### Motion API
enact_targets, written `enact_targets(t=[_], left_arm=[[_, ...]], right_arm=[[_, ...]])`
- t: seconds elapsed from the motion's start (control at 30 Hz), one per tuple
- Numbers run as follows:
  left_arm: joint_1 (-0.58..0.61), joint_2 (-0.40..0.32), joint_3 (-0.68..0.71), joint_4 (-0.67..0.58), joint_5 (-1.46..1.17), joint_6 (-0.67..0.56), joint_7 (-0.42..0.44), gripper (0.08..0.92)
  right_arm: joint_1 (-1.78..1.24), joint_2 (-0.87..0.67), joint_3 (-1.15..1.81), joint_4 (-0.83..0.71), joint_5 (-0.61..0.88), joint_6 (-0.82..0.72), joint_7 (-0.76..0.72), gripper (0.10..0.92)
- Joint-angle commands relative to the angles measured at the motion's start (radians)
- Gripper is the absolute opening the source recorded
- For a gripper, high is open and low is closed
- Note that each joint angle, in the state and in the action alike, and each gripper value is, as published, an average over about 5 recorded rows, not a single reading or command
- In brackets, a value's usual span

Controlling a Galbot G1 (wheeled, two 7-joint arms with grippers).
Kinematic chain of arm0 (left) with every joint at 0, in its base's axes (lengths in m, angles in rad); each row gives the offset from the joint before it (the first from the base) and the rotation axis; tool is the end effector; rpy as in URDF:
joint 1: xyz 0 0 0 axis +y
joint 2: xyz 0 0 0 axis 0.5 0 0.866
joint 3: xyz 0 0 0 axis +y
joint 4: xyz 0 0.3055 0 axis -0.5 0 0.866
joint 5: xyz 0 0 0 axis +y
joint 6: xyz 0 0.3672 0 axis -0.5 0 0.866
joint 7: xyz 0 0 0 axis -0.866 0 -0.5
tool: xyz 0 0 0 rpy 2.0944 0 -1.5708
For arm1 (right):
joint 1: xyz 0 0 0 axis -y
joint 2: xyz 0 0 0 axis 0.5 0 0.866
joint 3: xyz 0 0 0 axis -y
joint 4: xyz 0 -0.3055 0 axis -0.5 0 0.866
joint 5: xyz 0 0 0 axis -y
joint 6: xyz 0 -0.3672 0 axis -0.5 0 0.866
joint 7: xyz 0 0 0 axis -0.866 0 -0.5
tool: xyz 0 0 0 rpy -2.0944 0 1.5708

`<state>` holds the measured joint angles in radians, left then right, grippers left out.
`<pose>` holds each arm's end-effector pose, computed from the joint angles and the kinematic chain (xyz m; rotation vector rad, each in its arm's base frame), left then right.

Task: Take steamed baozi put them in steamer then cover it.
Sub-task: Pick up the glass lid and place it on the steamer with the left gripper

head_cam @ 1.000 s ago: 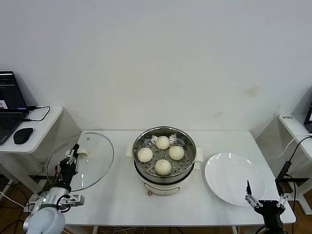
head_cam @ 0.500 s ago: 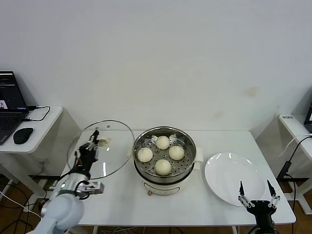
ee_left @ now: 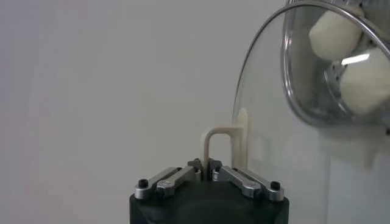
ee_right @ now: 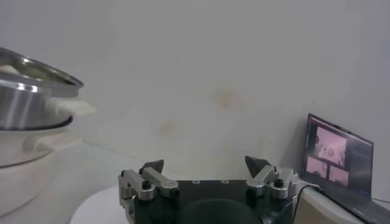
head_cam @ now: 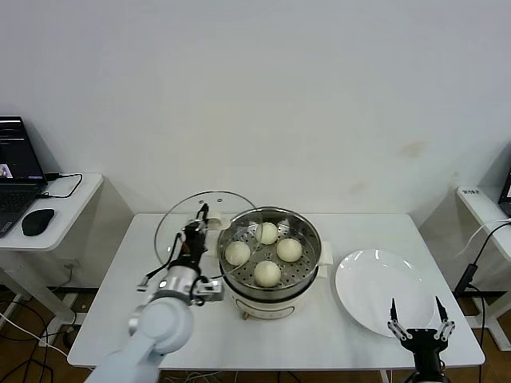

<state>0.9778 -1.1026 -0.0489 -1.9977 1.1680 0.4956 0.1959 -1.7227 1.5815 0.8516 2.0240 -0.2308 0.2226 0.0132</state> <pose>0.3108 -0.0671 -0.1848 0.0824 2.2128 2.0719 0.1527 -0.1048 -0.3092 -0.3454 -3.0207 0.6474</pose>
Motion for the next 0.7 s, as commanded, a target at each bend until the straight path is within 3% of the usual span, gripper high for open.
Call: enact_targets(t=[0.03, 0.23, 0.7], left_arm=[[-0.147, -0.236, 0.19, 0.118, 0.185, 0.065, 0.1, 0.13], [-0.158, -0.316, 0.219, 0.183, 0.221, 0.068, 0.121, 0.13], [-0.081, -0.366, 0.216, 0.214, 0.31, 0.044, 0.117, 0.13]], right_arm=[[0.004, 0.002, -0.005, -0.008, -0.044, -0.001, 0.024, 0.823], [0.002, 0.002, -0.002, -0.011, -0.044, 0.002, 0.022, 0.823], [0.002, 0.001, -0.005, -0.018, -0.046, 0.011, 0.017, 0.823]])
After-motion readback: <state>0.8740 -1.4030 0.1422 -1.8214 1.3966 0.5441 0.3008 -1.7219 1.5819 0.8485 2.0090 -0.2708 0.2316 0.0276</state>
